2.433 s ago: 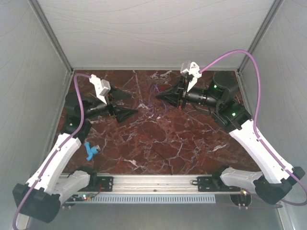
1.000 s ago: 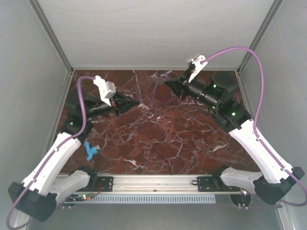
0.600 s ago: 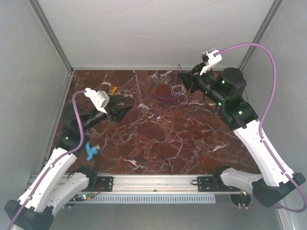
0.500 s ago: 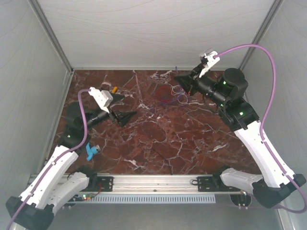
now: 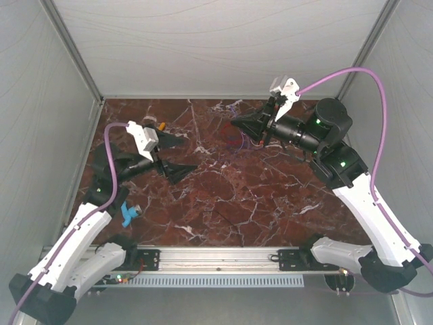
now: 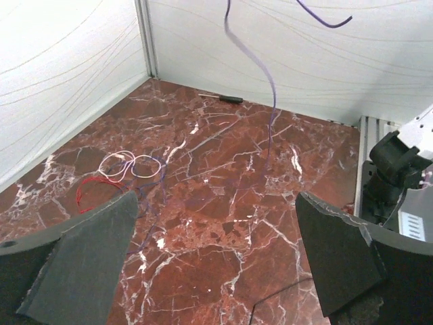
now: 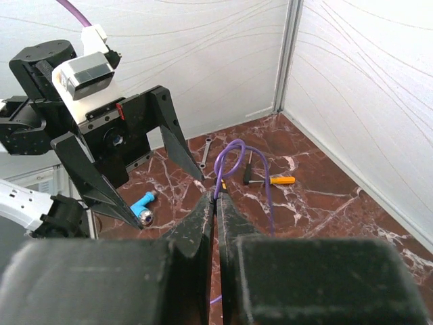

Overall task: Zip-tie the wires
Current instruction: Straighten the cable at the center of the board.

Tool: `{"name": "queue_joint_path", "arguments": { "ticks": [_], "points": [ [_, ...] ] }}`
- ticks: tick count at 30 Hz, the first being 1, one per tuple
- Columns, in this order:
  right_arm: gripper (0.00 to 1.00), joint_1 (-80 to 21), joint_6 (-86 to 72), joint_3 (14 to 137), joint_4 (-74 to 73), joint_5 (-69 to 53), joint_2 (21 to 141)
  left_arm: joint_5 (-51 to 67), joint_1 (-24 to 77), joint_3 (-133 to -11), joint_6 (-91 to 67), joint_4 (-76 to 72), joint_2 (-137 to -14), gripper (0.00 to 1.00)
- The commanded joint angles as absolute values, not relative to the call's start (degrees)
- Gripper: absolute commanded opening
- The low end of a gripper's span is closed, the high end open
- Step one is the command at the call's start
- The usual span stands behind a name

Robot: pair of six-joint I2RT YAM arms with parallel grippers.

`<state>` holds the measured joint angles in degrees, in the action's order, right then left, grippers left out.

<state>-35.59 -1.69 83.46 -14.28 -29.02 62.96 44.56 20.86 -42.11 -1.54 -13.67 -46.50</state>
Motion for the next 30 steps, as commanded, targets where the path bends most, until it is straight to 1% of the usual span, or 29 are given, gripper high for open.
{"name": "queue_joint_path", "arguments": {
  "ticks": [1,5,8,9,13,15,20,26,30],
  "points": [
    [0.00,-36.68,-3.50,85.32,-10.71,-28.91,63.06,44.25,21.15,-42.55,-5.22,-17.84,-45.35,1.00],
    [0.00,-38.52,-7.24,85.75,-7.16,-28.87,65.59,37.15,21.10,-42.29,-1.11,-9.54,-42.36,1.00],
    [0.00,-41.17,-8.48,86.59,-5.12,-28.18,68.66,27.01,21.14,-41.25,1.91,-4.13,-38.48,1.00],
    [0.00,-42.32,-8.71,87.06,-4.60,-27.41,70.01,21.33,21.10,-40.70,2.22,-3.10,-36.98,1.00],
    [0.00,-47.26,-8.52,90.87,-3.53,-23.26,76.49,-8.32,21.09,-36.58,1.31,-1.62,-31.05,1.00],
    [0.00,-49.95,-7.83,92.98,-3.32,-20.71,80.07,-16.33,21.01,-35.73,1.86,-0.61,-28.88,1.00],
    [0.00,-54.12,-7.64,102.12,-4.25,-16.69,89.89,-25.27,20.93,-34.27,3.26,-1.65,-24.27,1.00],
    [0.00,-55.78,-8.77,115.18,-9.86,-12.93,100.89,-29.52,20.07,-32.85,3.76,-2.61,-20.61,1.00],
    [0.00,-55.73,-9.48,114.55,-13.14,-6.49,101.49,-28.89,19.71,-32.61,3.66,-2.67,-20.05,1.00]
  ]
}}
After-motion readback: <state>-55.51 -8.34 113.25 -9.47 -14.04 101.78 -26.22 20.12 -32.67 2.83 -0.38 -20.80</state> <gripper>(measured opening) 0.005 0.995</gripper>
